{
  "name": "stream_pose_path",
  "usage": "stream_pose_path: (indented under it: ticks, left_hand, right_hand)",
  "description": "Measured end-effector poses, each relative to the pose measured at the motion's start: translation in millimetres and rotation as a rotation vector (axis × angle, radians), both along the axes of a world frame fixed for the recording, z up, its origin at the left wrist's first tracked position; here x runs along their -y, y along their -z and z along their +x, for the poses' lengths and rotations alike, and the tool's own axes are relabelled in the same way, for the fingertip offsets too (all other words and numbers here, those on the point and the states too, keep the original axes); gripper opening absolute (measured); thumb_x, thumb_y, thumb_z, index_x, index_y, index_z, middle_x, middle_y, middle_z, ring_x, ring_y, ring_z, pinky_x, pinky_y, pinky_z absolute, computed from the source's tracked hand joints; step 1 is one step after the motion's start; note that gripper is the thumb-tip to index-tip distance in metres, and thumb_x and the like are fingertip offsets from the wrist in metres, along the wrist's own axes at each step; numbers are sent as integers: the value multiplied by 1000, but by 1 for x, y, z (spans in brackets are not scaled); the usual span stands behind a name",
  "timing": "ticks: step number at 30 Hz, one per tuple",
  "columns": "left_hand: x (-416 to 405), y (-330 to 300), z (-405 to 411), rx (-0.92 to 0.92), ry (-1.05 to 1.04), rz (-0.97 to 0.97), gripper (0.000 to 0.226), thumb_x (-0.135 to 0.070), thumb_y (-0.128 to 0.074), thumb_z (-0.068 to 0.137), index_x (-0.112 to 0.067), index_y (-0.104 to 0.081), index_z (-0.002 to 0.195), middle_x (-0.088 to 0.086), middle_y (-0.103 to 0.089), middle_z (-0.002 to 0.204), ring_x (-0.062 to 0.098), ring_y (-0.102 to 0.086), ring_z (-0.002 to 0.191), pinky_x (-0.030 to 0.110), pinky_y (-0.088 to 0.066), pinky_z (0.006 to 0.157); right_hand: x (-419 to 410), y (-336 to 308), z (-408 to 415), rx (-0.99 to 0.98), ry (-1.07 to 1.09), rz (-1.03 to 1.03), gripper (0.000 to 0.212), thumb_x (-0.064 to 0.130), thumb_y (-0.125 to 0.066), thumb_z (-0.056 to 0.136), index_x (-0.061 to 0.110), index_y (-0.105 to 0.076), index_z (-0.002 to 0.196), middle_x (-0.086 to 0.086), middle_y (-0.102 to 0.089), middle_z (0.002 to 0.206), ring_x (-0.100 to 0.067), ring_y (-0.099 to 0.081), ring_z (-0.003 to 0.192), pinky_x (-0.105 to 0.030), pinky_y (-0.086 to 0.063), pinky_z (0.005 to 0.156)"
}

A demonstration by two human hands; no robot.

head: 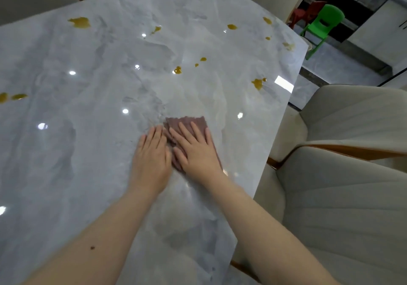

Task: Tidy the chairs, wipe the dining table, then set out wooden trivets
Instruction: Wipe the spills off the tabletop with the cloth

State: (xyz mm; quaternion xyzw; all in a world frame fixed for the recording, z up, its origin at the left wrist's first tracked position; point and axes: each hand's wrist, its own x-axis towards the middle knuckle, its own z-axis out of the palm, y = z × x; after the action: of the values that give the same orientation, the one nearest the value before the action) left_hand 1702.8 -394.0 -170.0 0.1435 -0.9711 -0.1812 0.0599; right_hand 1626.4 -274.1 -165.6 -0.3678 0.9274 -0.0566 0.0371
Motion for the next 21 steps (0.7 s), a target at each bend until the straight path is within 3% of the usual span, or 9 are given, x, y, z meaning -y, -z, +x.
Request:
stream_pose_path:
  ticks: [3, 7, 11, 14, 17, 21]
  left_hand:
    - [2, 0, 0, 41, -6, -26, 60, -28, -17, 93, -6, -27, 148, 9, -24, 156, 22, -19, 145, 38, -8, 119]
    - [3, 3, 12, 166, -43, -127, 59, -45, -21, 97, -22, -16, 152, -1, -9, 160, 25, -3, 147, 58, 5, 112]
    - [4, 1, 43, 180, -58, -118, 71, -57, -15, 85, -29, -21, 150, 1, -12, 159, 34, -6, 146, 69, 4, 106]
    - [1, -2, 53, 174, -40, -120, 75, -59, -12, 81, -31, -23, 149, 3, -14, 159, 38, -8, 145, 72, 1, 104]
    - [0, -1, 51, 187, -69, -125, 75, -62, -10, 81, -35, -14, 150, 2, -7, 160, 35, -1, 146, 71, 3, 106]
    - [0, 1, 54, 203, -64, -150, 66, -58, -24, 93, -34, -4, 152, 0, 2, 161, 33, 3, 146, 70, -1, 107]
  right_hand:
    - [-66, 2, 28, 23, -46, 10, 53, 47, -27, 98, 40, -20, 150, 11, -21, 158, -16, -7, 149, -42, 2, 120]
    - [-114, -4, 1, 41, 99, 45, 53, 47, -32, 99, 38, -18, 150, 8, -15, 159, -18, -2, 149, -42, 1, 120]
    - [-64, -3, -33, 24, 322, 63, 55, 52, -28, 99, 42, -12, 151, 7, -11, 161, -24, 2, 149, -52, 5, 117]
    - [-27, -2, -30, 80, 372, 41, 55, 54, -26, 98, 43, -13, 151, 7, -7, 161, -26, 5, 148, -60, 10, 114]
    - [-22, 0, 11, 63, 216, 21, 56, 54, -29, 97, 43, -16, 150, 8, -8, 161, -26, 3, 149, -59, 8, 114]
    - [-79, 0, 65, 48, -53, 30, 54, 55, -25, 97, 45, -15, 149, 13, -14, 159, -19, 0, 149, -49, 6, 118]
